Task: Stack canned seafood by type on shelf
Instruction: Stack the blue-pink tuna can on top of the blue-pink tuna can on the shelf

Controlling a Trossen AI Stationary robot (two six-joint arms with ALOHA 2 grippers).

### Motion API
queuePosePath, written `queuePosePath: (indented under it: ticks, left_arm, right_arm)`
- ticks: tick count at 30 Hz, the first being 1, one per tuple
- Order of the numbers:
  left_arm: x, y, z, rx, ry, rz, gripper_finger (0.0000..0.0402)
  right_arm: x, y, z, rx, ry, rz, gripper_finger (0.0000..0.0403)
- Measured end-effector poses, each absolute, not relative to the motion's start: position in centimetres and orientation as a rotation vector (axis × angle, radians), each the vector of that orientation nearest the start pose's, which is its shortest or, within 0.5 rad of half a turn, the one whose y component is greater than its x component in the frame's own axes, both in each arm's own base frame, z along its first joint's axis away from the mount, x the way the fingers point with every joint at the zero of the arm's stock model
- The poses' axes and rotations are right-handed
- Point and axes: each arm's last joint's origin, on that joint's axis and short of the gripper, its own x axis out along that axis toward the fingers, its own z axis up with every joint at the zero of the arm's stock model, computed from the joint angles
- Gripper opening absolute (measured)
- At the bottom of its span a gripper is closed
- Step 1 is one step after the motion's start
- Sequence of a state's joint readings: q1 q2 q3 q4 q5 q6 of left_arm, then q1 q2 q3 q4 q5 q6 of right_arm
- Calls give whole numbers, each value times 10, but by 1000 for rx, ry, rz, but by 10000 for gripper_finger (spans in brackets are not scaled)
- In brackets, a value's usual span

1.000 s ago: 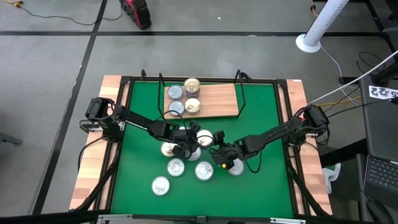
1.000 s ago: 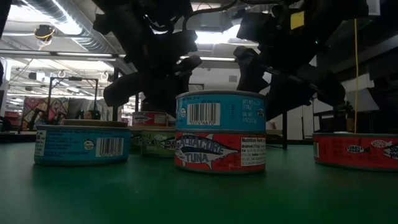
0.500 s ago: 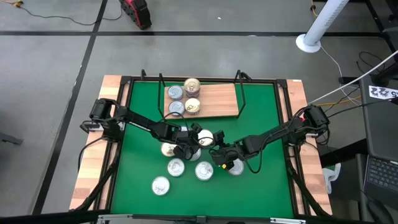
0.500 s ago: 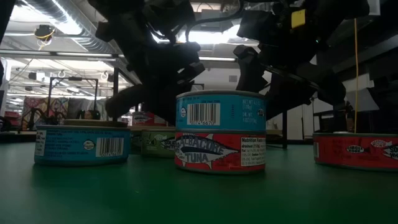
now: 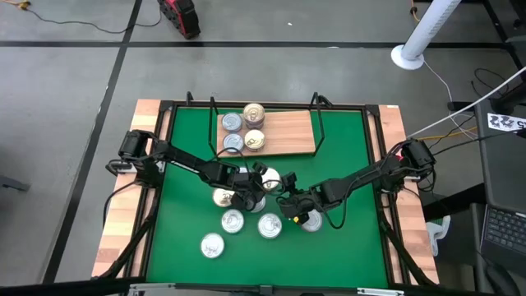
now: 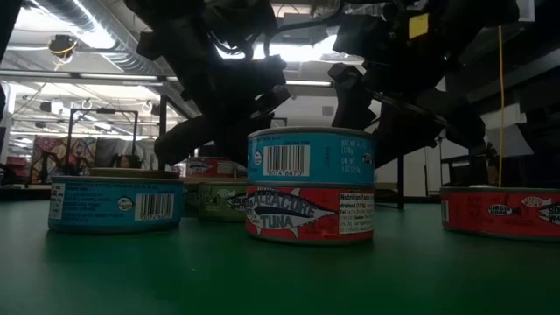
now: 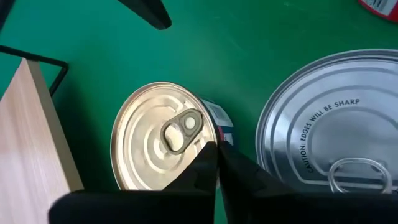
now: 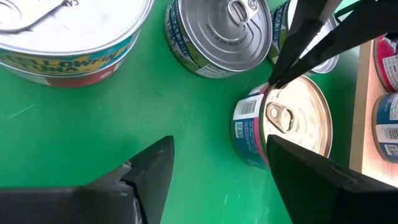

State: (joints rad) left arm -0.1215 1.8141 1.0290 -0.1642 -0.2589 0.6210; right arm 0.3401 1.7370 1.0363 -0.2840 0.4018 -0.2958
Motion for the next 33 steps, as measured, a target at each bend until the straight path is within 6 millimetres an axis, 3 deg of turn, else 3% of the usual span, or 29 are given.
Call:
queuePosePath:
  ticks: [22, 33]
  left_arm:
    - [359, -27, 165, 448, 838, 17, 1]
    - [362, -19, 167, 277, 797, 109, 0]
  right_arm:
    - [327, 100, 175, -694, 918, -54, 255]
    - [335, 100, 152, -751, 945, -135, 255]
